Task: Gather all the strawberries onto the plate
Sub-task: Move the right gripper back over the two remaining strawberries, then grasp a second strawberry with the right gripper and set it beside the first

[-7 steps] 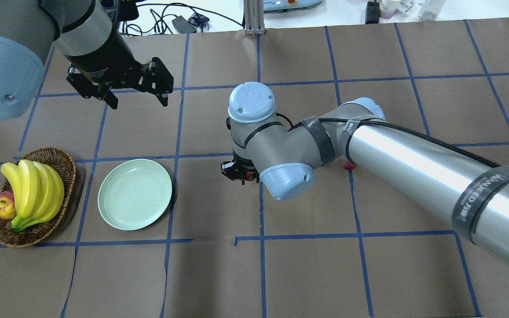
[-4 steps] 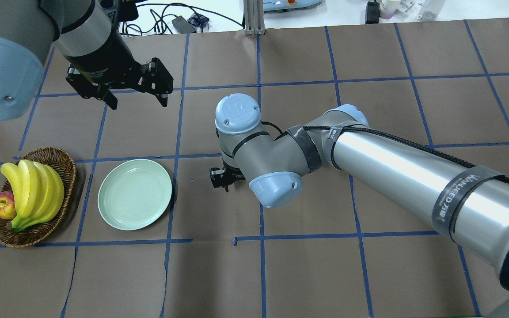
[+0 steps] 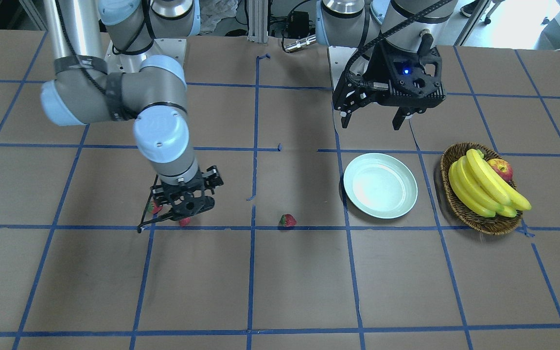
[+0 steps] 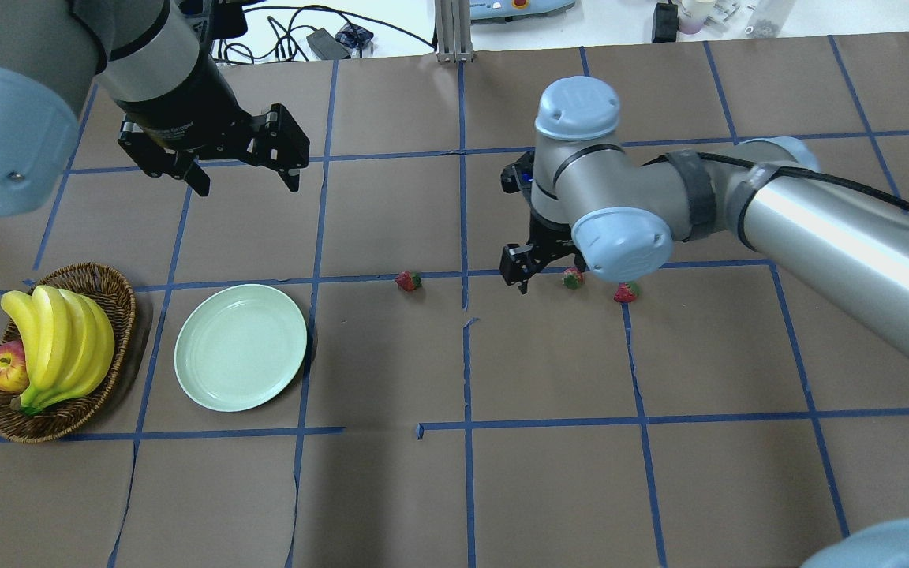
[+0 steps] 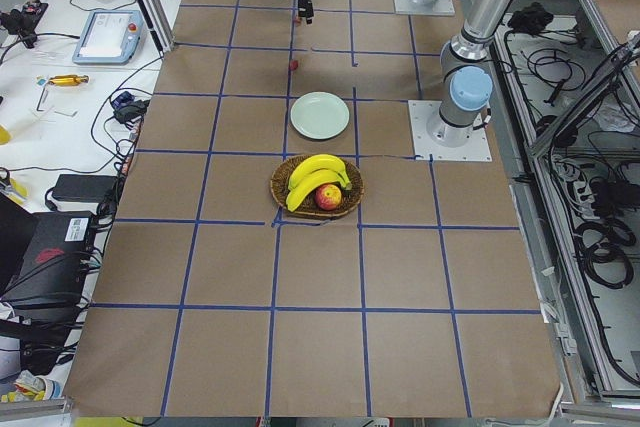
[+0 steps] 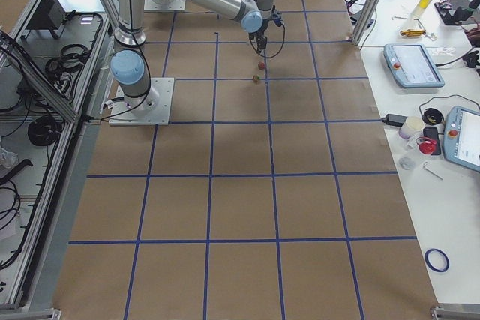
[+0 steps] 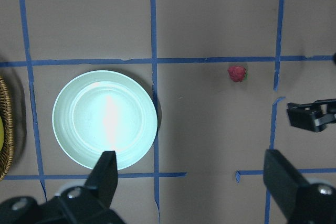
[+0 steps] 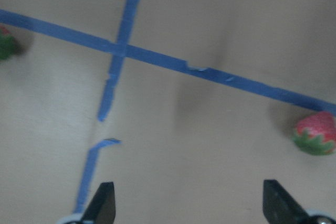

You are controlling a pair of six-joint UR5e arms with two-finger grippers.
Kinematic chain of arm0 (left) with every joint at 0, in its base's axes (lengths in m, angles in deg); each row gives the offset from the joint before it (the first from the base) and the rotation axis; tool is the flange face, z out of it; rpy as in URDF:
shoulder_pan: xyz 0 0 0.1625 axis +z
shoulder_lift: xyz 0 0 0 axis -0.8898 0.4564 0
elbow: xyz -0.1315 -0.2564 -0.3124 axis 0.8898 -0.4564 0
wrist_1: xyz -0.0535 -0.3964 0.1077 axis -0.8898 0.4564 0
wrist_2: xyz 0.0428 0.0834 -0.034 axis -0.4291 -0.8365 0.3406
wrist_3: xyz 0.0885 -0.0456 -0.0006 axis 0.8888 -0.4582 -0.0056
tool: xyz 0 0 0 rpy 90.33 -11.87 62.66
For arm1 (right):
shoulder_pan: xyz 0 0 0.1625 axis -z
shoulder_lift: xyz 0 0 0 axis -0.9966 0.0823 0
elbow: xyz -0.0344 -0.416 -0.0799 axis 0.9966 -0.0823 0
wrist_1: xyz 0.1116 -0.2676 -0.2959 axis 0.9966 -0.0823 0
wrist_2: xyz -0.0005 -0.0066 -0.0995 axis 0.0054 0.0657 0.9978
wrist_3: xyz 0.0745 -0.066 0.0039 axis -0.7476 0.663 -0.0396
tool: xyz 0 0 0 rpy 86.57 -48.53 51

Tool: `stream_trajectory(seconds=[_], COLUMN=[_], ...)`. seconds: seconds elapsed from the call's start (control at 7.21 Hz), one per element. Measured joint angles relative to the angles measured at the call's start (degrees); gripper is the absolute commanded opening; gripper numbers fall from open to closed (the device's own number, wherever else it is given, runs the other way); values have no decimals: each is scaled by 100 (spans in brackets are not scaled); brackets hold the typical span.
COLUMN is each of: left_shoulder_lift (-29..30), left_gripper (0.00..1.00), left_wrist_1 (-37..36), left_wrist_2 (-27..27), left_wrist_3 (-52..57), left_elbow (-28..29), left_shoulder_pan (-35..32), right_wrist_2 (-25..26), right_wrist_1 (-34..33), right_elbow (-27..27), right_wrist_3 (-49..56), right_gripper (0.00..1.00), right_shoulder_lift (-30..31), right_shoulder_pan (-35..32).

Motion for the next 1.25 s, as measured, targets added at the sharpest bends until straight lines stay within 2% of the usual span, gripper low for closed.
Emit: stream_trajectory(seconds=[0.28,0.69,0.83,0.97,1.11,1.25], left_shoulder_lift=[-2,-8,-8,-7,-7,-7], left_gripper=[100,100,100,100,100,100], left_wrist_1=[4,2,1,0,0,0], left_wrist_2=[1,9,10,10,10,10], left_wrist_3=[0,0,0,0,0,0], left_elbow=[-25,-61,-64,-64,-64,-64], left_shoulder_pan=[-6,-7,-7,-7,-7,-7], right_wrist_2=[412,539,541,541,539,553], right_wrist_1=[-12,-244,-337,-444,-502,-523], right_elbow=[305,484,490,492,496,502], right_wrist_3=[1057,1272,1279,1279,1276,1276], right_gripper=[100,99,91,59,18,0], right_shoulder_lift=[-9,-187,-240,-281,-309,-329], right_shoulder_pan=[530,626,628,630,630,630])
